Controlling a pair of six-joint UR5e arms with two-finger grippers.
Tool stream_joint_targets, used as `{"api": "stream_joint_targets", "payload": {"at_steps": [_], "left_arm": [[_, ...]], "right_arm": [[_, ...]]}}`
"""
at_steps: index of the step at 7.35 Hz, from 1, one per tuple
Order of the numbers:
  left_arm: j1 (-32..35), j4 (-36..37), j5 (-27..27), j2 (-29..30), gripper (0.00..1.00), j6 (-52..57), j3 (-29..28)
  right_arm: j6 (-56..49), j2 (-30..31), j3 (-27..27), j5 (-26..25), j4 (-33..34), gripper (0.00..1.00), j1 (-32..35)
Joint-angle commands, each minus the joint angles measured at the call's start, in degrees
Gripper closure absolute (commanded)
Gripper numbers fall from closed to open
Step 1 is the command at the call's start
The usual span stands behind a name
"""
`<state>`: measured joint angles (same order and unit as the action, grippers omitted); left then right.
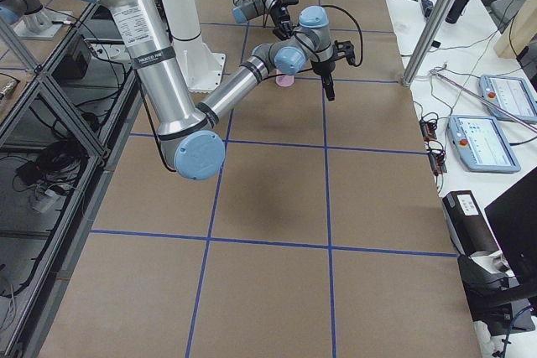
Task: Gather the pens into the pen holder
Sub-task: 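Carry the orange marker over the cup and lower it in with the left gripper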
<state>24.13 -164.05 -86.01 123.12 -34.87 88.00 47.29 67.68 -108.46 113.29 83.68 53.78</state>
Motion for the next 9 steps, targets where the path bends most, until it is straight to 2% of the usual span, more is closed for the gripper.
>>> {"api": "stream_joint_targets", "payload": {"at_steps": [1,2,3,4,6,7,8,9], "left_arm": [[0.0,-0.4,0.3,0.9,0.63,0.2,-1.9],[-0.1,-0.4,1.1,0.9,0.15,0.2,-2.2],[-0.2,-0.4,1.2,0.9,0.0,0.1,-2.1],[-0.2,-0.5,1.2,0.9,0.0,-0.4,-2.0],[0.2,0.7,0.8,0.7,0.0,-0.6,-0.6],[1.8,6.1,-1.2,0.1,0.0,-0.3,1.6],[4.6,15.4,-5.7,-0.9,0.0,-0.4,6.8],[6.6,28.0,-9.1,-1.2,0.0,-0.3,13.1]], "right_arm": [[0.0,0.0,0.0,0.0,0.0,0.0,0.0],[0.0,-0.1,0.0,0.0,-0.2,0.0,0.0],[0.0,-0.1,0.0,0.0,-0.2,0.0,0.1],[-0.6,-0.1,0.1,0.6,-0.1,0.0,0.6],[-10.7,2.3,0.4,7.8,0.6,0.0,6.9],[-17.1,4.7,0.7,11.0,0.8,0.0,10.8],[-22.4,7.4,1.4,13.7,0.6,0.0,14.2],[-28.4,10.5,2.3,15.6,0.4,0.0,17.7]]}}
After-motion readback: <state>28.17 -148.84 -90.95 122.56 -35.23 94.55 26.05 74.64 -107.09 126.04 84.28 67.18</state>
